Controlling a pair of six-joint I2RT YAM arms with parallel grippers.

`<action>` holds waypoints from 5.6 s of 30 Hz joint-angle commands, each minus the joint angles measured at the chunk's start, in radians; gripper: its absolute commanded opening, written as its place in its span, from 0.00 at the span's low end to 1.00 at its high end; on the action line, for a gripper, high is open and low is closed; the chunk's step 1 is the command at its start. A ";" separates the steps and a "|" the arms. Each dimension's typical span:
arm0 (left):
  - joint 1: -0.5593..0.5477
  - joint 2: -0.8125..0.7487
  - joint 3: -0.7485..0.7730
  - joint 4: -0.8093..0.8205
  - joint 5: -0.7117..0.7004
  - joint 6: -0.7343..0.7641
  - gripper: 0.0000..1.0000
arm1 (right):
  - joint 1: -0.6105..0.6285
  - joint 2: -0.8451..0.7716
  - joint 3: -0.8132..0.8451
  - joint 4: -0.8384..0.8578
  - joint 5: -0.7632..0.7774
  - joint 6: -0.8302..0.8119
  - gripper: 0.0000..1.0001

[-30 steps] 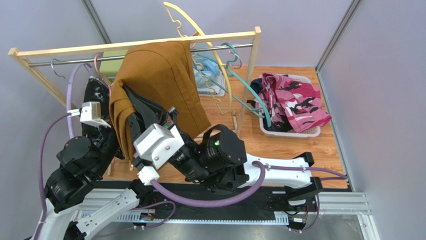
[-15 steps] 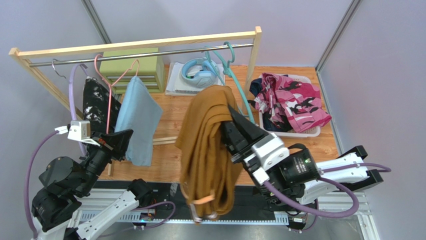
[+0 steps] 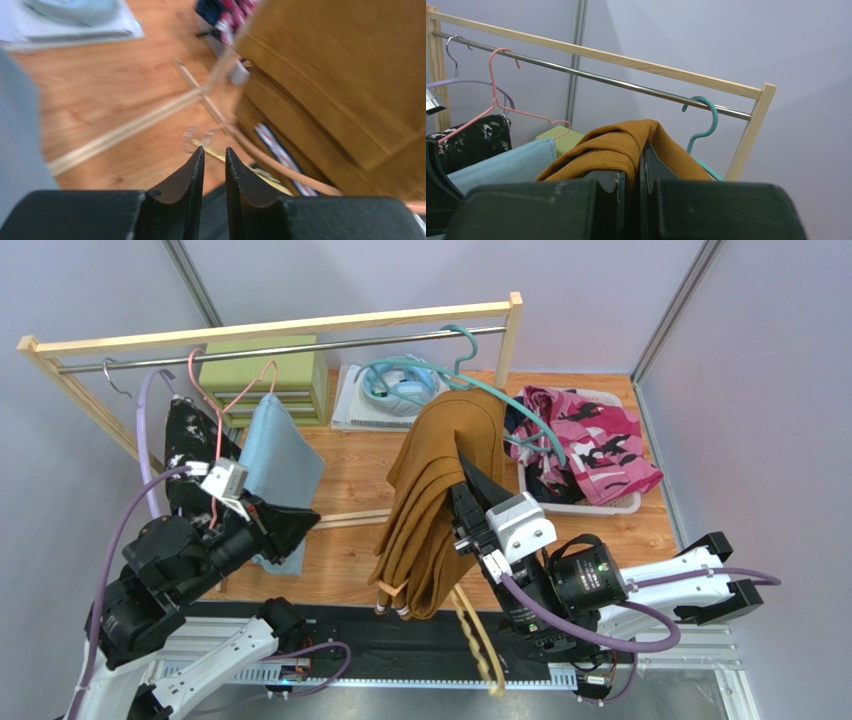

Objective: Remove the trousers from the hanger

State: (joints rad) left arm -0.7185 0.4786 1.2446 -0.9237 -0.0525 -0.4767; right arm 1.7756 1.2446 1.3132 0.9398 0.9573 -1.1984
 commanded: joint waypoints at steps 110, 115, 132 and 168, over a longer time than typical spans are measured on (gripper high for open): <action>-0.075 -0.273 -0.510 0.261 0.238 -0.600 0.94 | -0.168 0.199 1.158 -0.684 -0.482 0.205 0.00; -0.075 -0.250 -0.514 0.263 0.262 -0.602 0.93 | -0.166 0.214 1.202 -0.517 -0.535 -0.085 0.00; -0.075 -0.221 -0.504 0.266 0.352 -0.634 0.91 | -1.182 0.147 0.922 -0.677 -0.286 0.341 0.00; -0.075 -0.137 -0.323 0.083 0.352 -0.482 0.90 | -1.781 -0.047 -0.103 -0.888 -0.558 1.165 0.00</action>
State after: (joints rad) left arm -0.7925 0.3176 0.8711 -0.7906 0.3115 -1.0039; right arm -0.0669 1.0561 1.2140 -0.0917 0.5354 -0.1364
